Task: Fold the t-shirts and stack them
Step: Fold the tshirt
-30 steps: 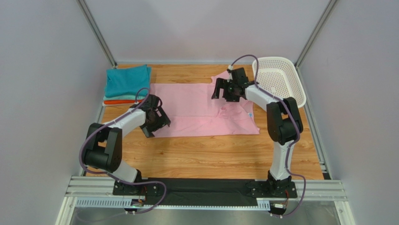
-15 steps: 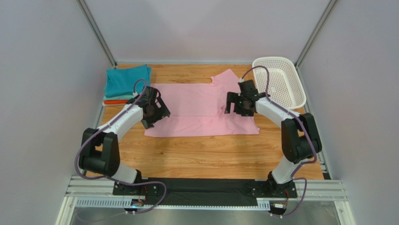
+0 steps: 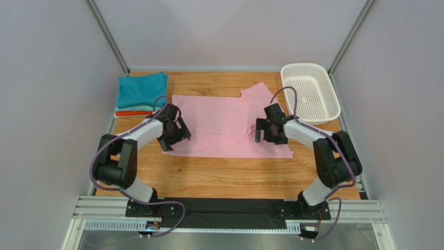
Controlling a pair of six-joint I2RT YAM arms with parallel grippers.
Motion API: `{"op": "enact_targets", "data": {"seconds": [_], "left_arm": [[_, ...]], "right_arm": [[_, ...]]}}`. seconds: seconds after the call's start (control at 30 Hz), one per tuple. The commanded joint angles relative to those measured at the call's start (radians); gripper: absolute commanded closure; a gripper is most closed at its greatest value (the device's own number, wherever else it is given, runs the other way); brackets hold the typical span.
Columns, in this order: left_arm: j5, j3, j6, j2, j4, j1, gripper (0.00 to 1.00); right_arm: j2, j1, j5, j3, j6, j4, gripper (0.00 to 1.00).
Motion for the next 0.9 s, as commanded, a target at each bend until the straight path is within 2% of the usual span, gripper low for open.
{"op": "enact_targets", "data": {"seconds": [0.0, 0.13, 0.27, 0.37, 0.47, 0.6, 0.73, 0.87], "left_arm": [[0.020, -0.136, 0.013, -0.076, -0.044, -0.001, 0.00], [0.016, -0.285, -0.040, -0.240, -0.084, -0.003, 0.00], [0.041, -0.402, -0.073, -0.442, -0.165, -0.006, 0.00], [0.029, -0.383, -0.100, -0.590, -0.277, -0.009, 0.00], [0.000, -0.340, -0.105, -0.703, -0.306, -0.009, 0.00], [-0.045, -0.258, -0.085, -0.738, -0.361, -0.009, 0.00], [-0.092, -0.194, -0.066, -0.708, -0.393, -0.009, 0.00], [-0.103, -0.148, -0.046, -0.656, -0.387, -0.009, 0.00]], "right_arm": [[-0.070, 0.052, 0.012, -0.145, 0.085, -0.100, 0.00], [-0.234, 0.147, 0.001, -0.341, 0.211, -0.111, 0.00], [-0.396, 0.269, -0.023, -0.416, 0.326, -0.176, 0.00], [-0.516, 0.331, -0.028, -0.403, 0.345, -0.228, 0.00], [-0.599, 0.336, -0.027, -0.348, 0.331, -0.261, 0.00], [-0.641, 0.336, -0.019, -0.265, 0.291, -0.267, 0.00], [-0.583, 0.337, -0.062, -0.236, 0.216, -0.217, 0.00], [-0.498, 0.336, -0.011, -0.211, 0.172, -0.168, 0.00]]}}
